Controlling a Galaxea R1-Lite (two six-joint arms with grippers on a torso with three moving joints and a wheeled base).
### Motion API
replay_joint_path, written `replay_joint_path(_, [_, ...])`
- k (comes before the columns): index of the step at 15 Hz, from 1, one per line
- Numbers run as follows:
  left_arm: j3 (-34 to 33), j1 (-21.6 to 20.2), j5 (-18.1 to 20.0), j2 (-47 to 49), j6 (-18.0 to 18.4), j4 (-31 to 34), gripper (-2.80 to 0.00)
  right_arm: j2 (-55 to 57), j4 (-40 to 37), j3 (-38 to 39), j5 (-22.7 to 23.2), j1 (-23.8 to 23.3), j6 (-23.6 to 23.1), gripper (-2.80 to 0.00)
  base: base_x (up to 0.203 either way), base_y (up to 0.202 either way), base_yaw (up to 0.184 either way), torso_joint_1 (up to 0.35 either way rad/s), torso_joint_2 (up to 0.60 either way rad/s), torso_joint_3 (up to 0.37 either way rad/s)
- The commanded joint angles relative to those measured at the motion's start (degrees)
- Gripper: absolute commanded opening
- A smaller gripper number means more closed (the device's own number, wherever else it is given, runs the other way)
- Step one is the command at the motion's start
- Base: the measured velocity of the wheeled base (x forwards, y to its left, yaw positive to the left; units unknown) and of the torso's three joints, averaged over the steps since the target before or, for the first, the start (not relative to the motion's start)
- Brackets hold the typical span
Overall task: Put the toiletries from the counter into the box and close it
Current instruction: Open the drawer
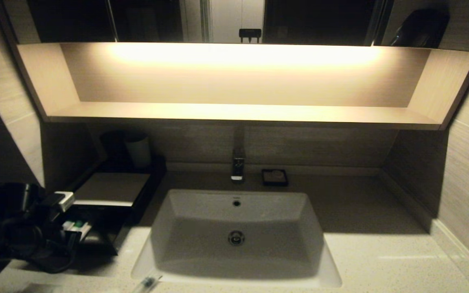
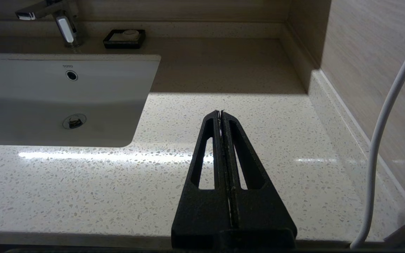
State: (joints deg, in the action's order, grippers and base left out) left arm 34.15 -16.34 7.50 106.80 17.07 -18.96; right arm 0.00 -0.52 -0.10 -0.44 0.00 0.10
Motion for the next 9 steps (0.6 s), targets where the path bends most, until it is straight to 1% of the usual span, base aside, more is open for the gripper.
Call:
replay_joint_path(1, [0.04,-0.31,0.09,-0.28,0.71,-0.14,-2.80,0.00,0.00,0.01,0.00,0.00,-0.01,-2.80,0.000,0.000,0.000,0.000,0.00,0.000])
replay_joint_path(4, [0.13,-0.60,0.06,-0.37,1.80,1.08,-2.80,0.00,0.00,0.01,0.00,0.00,-0.01,-2.80,0.000,0.000,0.000,0.000,0.00,0.000])
replay_joint_path(9, [0.13,-0.89,0.06,-0.37,2.27,1.11,-2.80,0.00,0.00,0.01,0.00,0.09,-0.01,-2.80,0.000,0.000,0.000,0.000,0.00,0.000])
